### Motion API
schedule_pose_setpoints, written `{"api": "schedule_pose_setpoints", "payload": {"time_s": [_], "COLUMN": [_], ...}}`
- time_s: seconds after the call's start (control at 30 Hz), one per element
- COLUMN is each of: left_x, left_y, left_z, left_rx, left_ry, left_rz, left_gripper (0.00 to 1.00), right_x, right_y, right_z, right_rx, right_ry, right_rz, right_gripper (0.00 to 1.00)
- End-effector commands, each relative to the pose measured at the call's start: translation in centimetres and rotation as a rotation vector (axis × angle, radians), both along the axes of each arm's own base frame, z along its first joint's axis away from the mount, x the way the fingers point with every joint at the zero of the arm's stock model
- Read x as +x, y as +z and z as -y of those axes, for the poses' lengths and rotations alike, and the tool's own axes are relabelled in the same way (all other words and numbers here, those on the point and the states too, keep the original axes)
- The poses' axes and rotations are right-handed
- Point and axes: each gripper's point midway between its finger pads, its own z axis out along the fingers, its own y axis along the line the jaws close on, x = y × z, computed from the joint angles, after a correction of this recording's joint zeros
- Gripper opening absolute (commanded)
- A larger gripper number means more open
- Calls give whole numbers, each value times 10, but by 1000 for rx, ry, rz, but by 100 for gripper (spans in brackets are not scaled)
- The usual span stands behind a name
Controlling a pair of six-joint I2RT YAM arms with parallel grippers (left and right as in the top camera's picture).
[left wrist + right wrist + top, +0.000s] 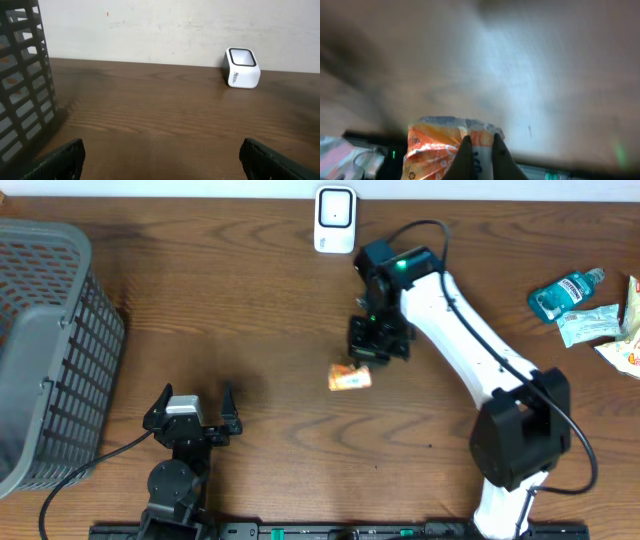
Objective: Scan the item barcode
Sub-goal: 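Lift the Kleenex pack and hold it in front of the scanner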
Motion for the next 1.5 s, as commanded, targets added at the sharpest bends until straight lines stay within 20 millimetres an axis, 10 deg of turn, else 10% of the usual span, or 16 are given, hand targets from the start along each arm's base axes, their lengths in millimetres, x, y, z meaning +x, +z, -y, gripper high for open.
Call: {"api": "schedule_pose_setpoints", "payload": {"time_s": [0.0, 0.3, 0.7, 0.97, 1.47], "left_x": [-1, -1, -1, -1, -1], "left_y": [-17, -17, -17, -17, -17], "left_z": [-1, -1, -1, -1, -1], "left_rx": [14, 14, 14, 14, 14], "left_ry": [5, 5, 5, 5, 5], "left_rz": [-47, -47, -47, -47, -47], "left_gripper": [98, 98, 98, 98, 98], "right_x": [-23, -85, -93, -6, 136], "right_y": [27, 67, 82, 68, 125], "right_z": [11, 23, 27, 16, -13], "right_rx": [6, 19, 83, 5, -115], "right_ry": [-48, -89, -297, -276, -1], "right_rz": [-59, -99, 10, 495, 1260], "right_gripper": [1, 1, 2, 1, 1]}}
